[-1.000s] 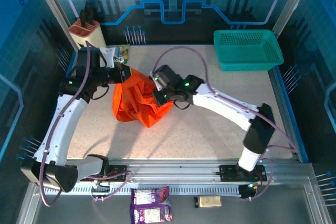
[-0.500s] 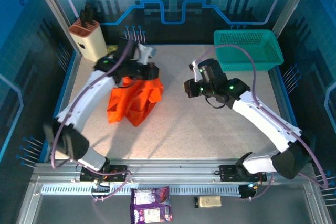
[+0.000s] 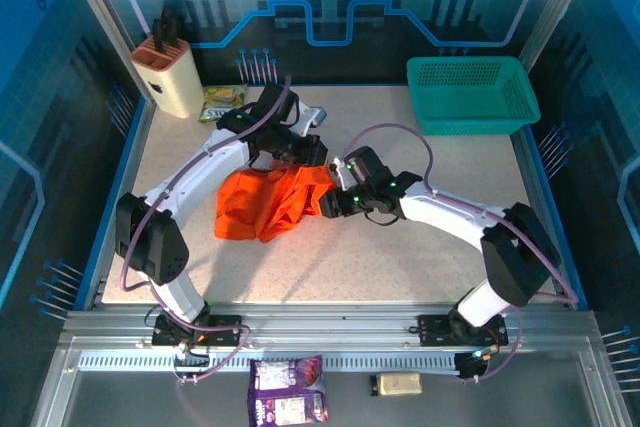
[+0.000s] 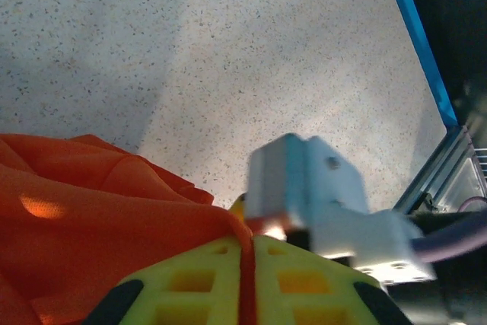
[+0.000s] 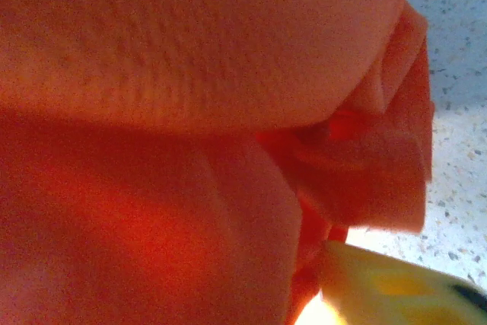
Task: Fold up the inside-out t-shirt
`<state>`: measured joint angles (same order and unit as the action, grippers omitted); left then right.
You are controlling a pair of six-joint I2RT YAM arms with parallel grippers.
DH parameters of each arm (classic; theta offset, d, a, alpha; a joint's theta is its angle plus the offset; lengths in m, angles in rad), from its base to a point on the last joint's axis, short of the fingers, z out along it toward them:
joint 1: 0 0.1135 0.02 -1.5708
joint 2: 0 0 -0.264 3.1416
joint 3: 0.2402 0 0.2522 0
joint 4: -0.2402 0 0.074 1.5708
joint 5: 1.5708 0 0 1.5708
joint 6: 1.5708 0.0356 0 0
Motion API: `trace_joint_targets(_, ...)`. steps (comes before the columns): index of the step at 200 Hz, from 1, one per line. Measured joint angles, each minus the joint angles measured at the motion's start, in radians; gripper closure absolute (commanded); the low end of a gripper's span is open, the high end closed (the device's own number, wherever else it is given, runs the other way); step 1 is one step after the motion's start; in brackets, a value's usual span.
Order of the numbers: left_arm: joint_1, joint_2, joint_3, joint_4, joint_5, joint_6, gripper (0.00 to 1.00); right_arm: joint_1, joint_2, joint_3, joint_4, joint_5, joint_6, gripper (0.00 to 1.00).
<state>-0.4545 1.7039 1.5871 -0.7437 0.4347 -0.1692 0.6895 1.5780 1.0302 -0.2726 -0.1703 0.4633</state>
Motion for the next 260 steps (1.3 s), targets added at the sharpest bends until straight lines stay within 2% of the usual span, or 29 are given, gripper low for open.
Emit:
trace_joint_targets(2,0.000,0.000,0.000,0.000,-0.001,0.008,0.74,0.000,0.005,0.000,0.004,-0.001,-0.008,0.90)
trace_joint_targets(10,0.000,0.000,0.000,0.001,-0.004,0.010,0.61,0.002,0.018,0.000,0.009,-0.002,0.000,1.00)
trace_joint_targets(18,0.000,-0.001,-0.001,0.000,-0.013,0.016,0.54,0.004,0.023,0.000,0.006,0.006,0.004,1.00)
trace_joint_targets(29,0.000,-0.003,-0.003,0.000,-0.037,0.018,0.50,0.003,0.021,0.000,-0.004,0.026,0.011,1.00)
trace_joint_targets(54,0.003,-0.037,-0.064,0.008,-0.119,0.019,0.48,-0.036,-0.006,-0.017,-0.026,0.063,0.034,1.00)
trace_joint_targets(88,0.014,-0.058,-0.171,0.023,-0.198,0.014,0.48,-0.139,-0.037,-0.083,-0.039,0.081,0.051,1.00)
trace_joint_targets(142,0.021,-0.058,-0.303,0.068,-0.256,-0.033,0.50,-0.145,-0.037,-0.109,-0.057,0.084,0.053,1.00)
trace_joint_targets(175,-0.012,-0.065,-0.299,0.068,-0.297,-0.042,0.58,-0.145,-0.036,-0.109,-0.060,0.084,0.053,1.00)
trace_joint_targets(198,-0.062,-0.065,-0.258,0.056,-0.332,-0.041,0.60,-0.145,-0.036,-0.110,-0.059,0.084,0.054,1.00)
trace_joint_targets(233,-0.144,-0.031,-0.161,0.040,-0.409,-0.031,0.72,-0.145,-0.035,-0.111,-0.059,0.084,0.058,1.00)
trace_joint_targets(260,-0.169,0.031,-0.146,0.032,-0.440,-0.030,0.74,-0.145,-0.035,-0.111,-0.060,0.085,0.061,1.00)
